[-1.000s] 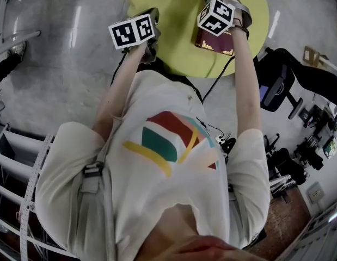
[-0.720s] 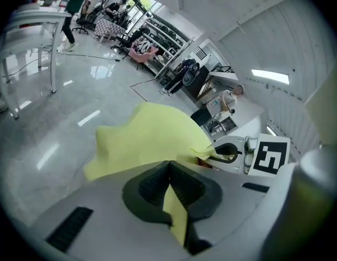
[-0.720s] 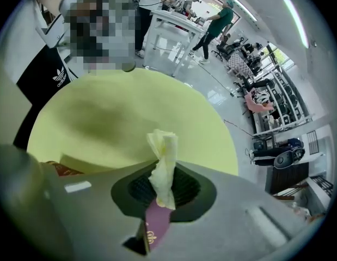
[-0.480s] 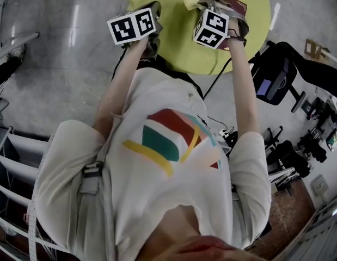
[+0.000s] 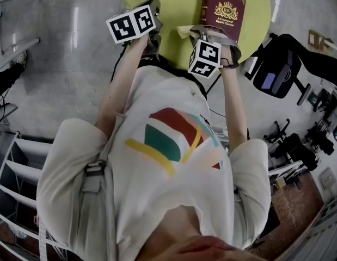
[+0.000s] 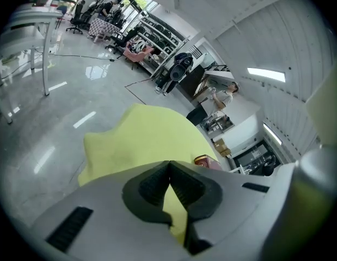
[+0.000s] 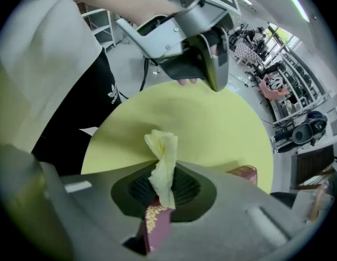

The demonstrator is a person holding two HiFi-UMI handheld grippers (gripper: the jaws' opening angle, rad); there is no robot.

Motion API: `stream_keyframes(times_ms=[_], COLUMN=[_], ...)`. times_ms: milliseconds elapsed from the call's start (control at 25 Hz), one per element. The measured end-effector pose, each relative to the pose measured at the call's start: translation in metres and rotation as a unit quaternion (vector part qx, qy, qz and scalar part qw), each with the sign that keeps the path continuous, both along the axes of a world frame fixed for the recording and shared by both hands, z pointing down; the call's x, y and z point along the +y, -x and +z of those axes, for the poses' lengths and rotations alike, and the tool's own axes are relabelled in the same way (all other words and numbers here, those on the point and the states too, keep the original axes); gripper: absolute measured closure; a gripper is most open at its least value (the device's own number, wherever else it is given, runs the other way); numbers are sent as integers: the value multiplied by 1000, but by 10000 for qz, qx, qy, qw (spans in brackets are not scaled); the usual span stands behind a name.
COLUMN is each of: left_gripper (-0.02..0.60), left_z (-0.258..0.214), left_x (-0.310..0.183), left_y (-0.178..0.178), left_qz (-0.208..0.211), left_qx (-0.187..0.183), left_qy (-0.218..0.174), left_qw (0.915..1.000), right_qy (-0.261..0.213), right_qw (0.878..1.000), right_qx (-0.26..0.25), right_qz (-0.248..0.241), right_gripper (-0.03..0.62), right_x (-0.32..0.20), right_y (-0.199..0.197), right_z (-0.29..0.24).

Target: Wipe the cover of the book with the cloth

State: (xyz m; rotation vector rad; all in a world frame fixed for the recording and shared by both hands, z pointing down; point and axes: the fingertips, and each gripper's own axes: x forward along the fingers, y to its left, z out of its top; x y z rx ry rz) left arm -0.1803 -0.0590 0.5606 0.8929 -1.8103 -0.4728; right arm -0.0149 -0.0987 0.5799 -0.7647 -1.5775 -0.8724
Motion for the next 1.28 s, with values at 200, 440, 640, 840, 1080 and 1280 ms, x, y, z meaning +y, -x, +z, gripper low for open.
stream_keyframes(times_ms=[200, 440, 640, 840, 1080, 1280], left_gripper=[566, 566, 566, 566, 566, 566], left_z=[-2, -2, -2, -4, -9, -16], left_x=[-3, -12, -20, -31, -42, -55], left_y=[-1, -7, -12, -14, -18, -21], left_qz=[78, 203, 303, 388, 486, 607], left_qx=[-32, -33, -20, -42, -51, -120], left_qy=[6, 21, 13, -33, -89, -154], left_qw=[10000, 9998, 9995, 9992, 9988, 9980], right_qy=[188, 271, 344, 355, 317, 587], right_qw=[9994, 9990, 9985, 9977, 9966, 9945], right_qx=[115, 211, 298, 445, 516, 316], right_qz=[248, 281, 293, 367, 556, 803], right_gripper=[563, 563, 563, 563, 563, 563], right_x=[14, 16, 18, 14, 4, 4], right_y=[-27, -44, -55, -71, -90, -79], right_z=[0, -1, -1, -2, -7, -16])
